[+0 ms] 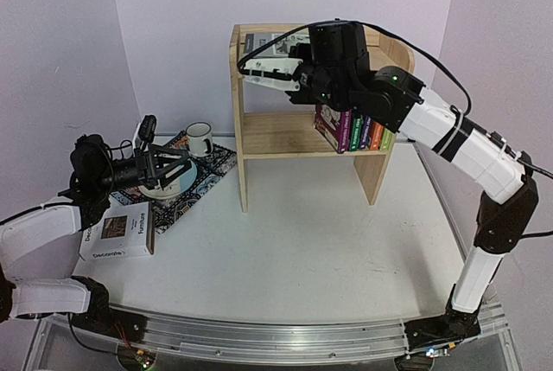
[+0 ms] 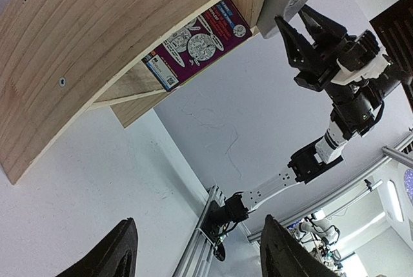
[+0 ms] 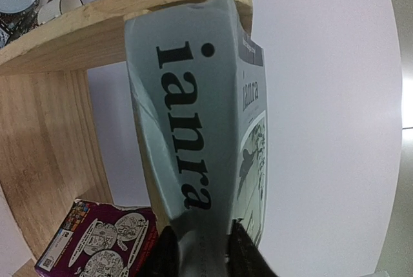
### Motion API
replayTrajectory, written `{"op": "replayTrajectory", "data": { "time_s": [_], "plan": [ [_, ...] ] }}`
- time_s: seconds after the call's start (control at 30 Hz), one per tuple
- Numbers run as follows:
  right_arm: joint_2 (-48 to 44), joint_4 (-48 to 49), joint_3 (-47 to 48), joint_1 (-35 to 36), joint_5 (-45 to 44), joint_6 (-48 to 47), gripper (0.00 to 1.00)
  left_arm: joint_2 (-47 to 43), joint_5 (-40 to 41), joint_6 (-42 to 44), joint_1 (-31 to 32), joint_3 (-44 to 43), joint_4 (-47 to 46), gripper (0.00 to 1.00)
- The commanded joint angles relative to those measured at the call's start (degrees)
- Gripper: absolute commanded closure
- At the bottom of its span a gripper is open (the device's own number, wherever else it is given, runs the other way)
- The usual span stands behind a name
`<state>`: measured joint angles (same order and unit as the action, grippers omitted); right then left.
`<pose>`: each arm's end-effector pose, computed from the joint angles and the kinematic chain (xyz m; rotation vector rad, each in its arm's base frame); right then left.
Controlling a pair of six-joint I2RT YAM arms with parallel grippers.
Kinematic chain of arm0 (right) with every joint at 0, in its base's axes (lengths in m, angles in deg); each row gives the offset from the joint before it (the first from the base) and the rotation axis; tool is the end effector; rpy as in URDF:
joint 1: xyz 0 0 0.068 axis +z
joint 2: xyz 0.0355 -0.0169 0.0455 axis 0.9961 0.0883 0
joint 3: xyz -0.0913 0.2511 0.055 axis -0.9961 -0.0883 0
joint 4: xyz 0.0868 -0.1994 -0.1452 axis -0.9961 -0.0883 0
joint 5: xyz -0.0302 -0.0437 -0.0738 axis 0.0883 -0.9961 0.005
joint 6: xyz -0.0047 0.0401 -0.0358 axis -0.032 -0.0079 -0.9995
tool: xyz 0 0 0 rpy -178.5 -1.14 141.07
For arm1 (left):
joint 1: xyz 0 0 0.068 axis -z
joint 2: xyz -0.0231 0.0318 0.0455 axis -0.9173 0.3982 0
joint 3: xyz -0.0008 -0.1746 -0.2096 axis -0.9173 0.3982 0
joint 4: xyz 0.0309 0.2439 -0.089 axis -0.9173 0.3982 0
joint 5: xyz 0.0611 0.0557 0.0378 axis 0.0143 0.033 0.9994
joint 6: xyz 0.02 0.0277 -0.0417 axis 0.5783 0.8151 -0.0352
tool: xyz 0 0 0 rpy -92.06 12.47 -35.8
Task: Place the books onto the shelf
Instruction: Place the book on the shelf.
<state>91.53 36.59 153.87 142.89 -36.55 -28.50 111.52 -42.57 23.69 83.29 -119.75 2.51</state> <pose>0.2346 0.3331 0.5017 -1.0303 1.0679 -0.7060 0.2068 -0.0926 0.2914 0.3249 1.7669 -1.6284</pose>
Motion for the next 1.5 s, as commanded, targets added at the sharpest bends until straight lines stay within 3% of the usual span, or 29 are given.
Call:
{"op": "replayTrajectory", "data": {
  "time_s": [0.0, 0.03, 0.17, 0.33, 0.57, 1.03, 1.3, 1.47],
  "plan": [
    [0.02, 1.3, 3.44, -0.65, 0.11, 2.07, 0.44, -0.85, -0.6, 0.76, -0.3, 0.22, -1.13, 0.34],
    [-0.05, 1.24, 3.5, -0.64, 0.28, 2.22, 0.29, -0.79, -0.6, 0.83, -0.3, 0.18, -1.15, 0.34],
    [-0.4, 0.47, 3.84, -0.64, 1.03, 3.03, 0.02, -0.15, -0.76, 1.0, -0.27, 0.01, -1.15, 0.34],
    [-0.23, -5.14, 6.44, -0.61, 2.6, 6.5, 0.02, 0.62, -0.91, 1.21, -0.35, -0.16, -1.16, 0.34],
    [-4.16, -6.47, 2.72, -0.62, 6.31, 12.2, 0.02, 1.0, -0.96, 1.26, -0.31, -0.36, -1.17, 0.34],
    [-17.39, -7.26, -4.03, -0.63, 23.21, 25.74, 0.02, 1.24, -1.11, 1.06, -0.27, -0.43, -1.11, 0.34],
    [-22.91, -6.01, -9.96, -0.64, 28.02, 42.08, 0.02, 1.13, -1.06, 1.11, -0.32, -0.46, -1.14, 0.34],
    [-26.73, -2.51, -15.46, -0.63, 23.94, 55.56, 0.04, 1.23, -1.05, 1.2, -0.33, -0.45, -1.12, 0.34]
  ]
}}
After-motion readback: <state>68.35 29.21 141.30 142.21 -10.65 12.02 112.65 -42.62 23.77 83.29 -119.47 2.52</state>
